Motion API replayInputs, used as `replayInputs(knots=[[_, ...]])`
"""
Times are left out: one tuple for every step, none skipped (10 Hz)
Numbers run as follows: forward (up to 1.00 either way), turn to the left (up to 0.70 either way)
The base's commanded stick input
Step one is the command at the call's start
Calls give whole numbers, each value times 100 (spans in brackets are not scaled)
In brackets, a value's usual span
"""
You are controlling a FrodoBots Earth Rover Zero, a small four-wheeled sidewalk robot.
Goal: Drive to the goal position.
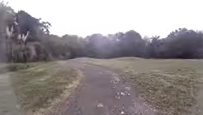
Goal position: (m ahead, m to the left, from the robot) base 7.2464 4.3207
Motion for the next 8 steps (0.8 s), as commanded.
replayInputs(knots=[[45,0],[45,0],[45,0],[45,0],[45,0],[45,0],[45,0],[45,0]])
